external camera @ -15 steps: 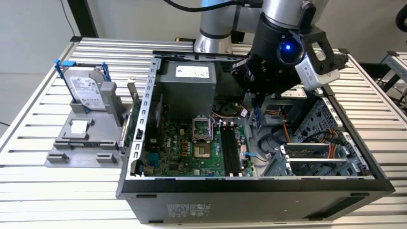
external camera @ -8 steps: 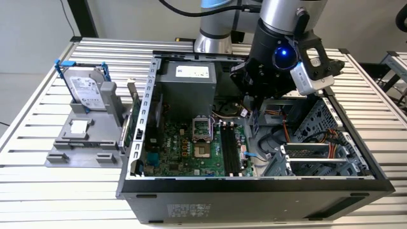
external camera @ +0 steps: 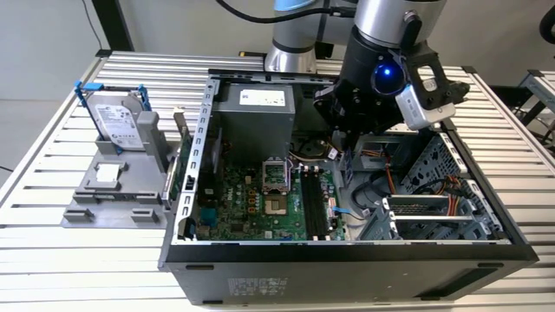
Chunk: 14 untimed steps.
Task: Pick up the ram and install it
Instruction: 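Insert the ram into the slot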
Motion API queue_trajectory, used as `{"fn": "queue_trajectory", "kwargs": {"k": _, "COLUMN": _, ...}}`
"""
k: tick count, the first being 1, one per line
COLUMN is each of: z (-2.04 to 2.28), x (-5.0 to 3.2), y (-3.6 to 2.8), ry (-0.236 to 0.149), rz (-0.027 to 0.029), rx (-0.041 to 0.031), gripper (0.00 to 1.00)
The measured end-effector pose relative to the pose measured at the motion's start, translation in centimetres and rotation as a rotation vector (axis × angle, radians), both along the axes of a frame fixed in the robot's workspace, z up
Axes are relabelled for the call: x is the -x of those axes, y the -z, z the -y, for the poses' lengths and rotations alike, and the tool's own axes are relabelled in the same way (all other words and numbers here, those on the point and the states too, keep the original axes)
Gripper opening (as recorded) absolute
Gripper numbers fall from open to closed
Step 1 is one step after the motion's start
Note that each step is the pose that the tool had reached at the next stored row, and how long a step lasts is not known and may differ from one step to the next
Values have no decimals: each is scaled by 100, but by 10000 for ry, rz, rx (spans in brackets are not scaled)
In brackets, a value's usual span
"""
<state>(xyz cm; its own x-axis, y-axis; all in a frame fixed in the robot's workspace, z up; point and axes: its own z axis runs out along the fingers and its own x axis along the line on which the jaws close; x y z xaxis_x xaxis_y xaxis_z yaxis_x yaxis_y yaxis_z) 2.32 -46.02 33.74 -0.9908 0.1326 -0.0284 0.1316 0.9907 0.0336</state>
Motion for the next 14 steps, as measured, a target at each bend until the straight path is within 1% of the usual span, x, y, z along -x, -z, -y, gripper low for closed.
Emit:
{"fn": "queue_trajectory", "kwargs": {"k": 6, "z": 0, "x": 2, "y": 57, "ry": 0, "rz": -1, "rx": 5, "gripper": 0}}
{"fn": "queue_trajectory", "kwargs": {"k": 10, "z": 0, "x": 3, "y": 112, "ry": 0, "rz": -4, "rx": 5, "gripper": 0}}
{"fn": "queue_trajectory", "kwargs": {"k": 14, "z": 0, "x": 5, "y": 184, "ry": 0, "rz": -7, "rx": 6, "gripper": 0}}
